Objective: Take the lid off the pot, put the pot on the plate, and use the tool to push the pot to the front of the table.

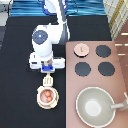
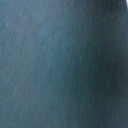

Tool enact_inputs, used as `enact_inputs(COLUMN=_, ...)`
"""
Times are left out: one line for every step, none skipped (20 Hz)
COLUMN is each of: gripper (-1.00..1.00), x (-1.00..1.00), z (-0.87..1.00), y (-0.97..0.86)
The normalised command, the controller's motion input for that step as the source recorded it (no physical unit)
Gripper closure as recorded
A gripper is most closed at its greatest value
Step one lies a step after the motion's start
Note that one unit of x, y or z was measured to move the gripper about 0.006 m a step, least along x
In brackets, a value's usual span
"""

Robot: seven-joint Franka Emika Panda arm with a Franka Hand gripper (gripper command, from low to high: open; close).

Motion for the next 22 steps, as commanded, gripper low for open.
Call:
enact_inputs(gripper=1.0, x=0.95, z=-0.07, y=-0.15)
enact_inputs(gripper=1.0, x=0.95, z=-0.04, y=-0.15)
enact_inputs(gripper=1.0, x=0.96, z=-0.01, y=-0.16)
enact_inputs(gripper=1.0, x=0.97, z=0.0, y=-0.16)
enact_inputs(gripper=1.0, x=0.99, z=0.0, y=-0.17)
enact_inputs(gripper=1.0, x=1.0, z=0.0, y=-0.17)
enact_inputs(gripper=1.0, x=1.0, z=0.04, y=-0.12)
enact_inputs(gripper=1.0, x=1.0, z=0.11, y=-0.09)
enact_inputs(gripper=1.0, x=1.0, z=0.14, y=-0.08)
enact_inputs(gripper=1.0, x=1.0, z=0.23, y=-0.06)
enact_inputs(gripper=1.0, x=1.0, z=0.25, y=-0.05)
enact_inputs(gripper=1.0, x=1.0, z=0.3, y=-0.05)
enact_inputs(gripper=1.0, x=1.0, z=0.3, y=-0.05)
enact_inputs(gripper=1.0, x=1.0, z=0.31, y=-0.05)
enact_inputs(gripper=1.0, x=1.0, z=0.34, y=-0.04)
enact_inputs(gripper=1.0, x=1.0, z=0.35, y=-0.03)
enact_inputs(gripper=1.0, x=1.0, z=0.36, y=-0.03)
enact_inputs(gripper=1.0, x=1.0, z=0.38, y=-0.01)
enact_inputs(gripper=1.0, x=1.0, z=0.38, y=0.0)
enact_inputs(gripper=1.0, x=1.0, z=0.39, y=0.0)
enact_inputs(gripper=1.0, x=1.0, z=0.39, y=0.0)
enact_inputs(gripper=1.0, x=1.0, z=0.39, y=0.0)
